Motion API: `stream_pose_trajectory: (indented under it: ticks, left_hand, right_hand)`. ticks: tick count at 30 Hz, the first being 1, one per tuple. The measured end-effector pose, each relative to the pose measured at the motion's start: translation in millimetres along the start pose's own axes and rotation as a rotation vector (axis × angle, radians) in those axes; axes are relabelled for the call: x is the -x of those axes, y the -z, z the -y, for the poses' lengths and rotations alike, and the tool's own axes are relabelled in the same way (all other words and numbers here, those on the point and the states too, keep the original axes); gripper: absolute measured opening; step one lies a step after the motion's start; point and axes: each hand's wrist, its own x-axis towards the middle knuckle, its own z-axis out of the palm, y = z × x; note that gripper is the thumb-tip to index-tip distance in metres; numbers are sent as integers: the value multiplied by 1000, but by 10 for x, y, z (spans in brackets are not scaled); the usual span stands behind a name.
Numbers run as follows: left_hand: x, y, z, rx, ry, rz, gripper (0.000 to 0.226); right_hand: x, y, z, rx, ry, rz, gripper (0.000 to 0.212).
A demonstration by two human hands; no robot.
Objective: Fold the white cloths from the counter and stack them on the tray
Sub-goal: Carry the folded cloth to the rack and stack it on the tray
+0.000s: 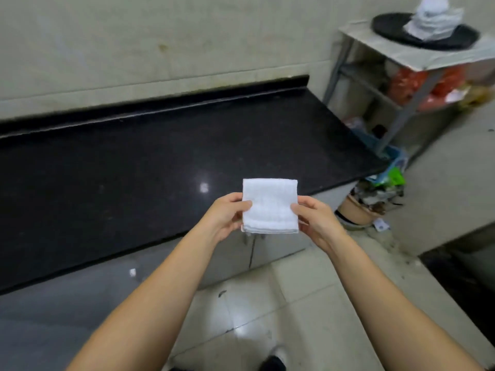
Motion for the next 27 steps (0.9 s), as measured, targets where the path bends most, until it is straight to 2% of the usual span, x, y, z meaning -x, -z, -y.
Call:
stream_pose_trajectory:
  ticks: [4, 10, 15, 20, 27]
  left_hand:
    - [-391, -1152, 27, -38, 24, 136, 16]
    - [-874, -2432, -244, -107, 25, 279, 15]
    - [-1400, -3265, -677, -97, -46, 341, 14]
    - [-2146, -4106, -1347, -56, -154, 389, 13]
    - [-2882, -5039, -2323, -25, -247, 363, 12]
  right_hand:
    - [-19, 1104, 217, -67, 39, -143, 17]
    - [-215, 2269, 627, -134, 128, -306, 14]
    - [-707, 2959, 1185, -122, 213, -337, 16]
    - [-1413, 3626, 2029, -67, 341, -352, 19]
    - [-2387, 4418, 3186, 21, 421, -363, 15]
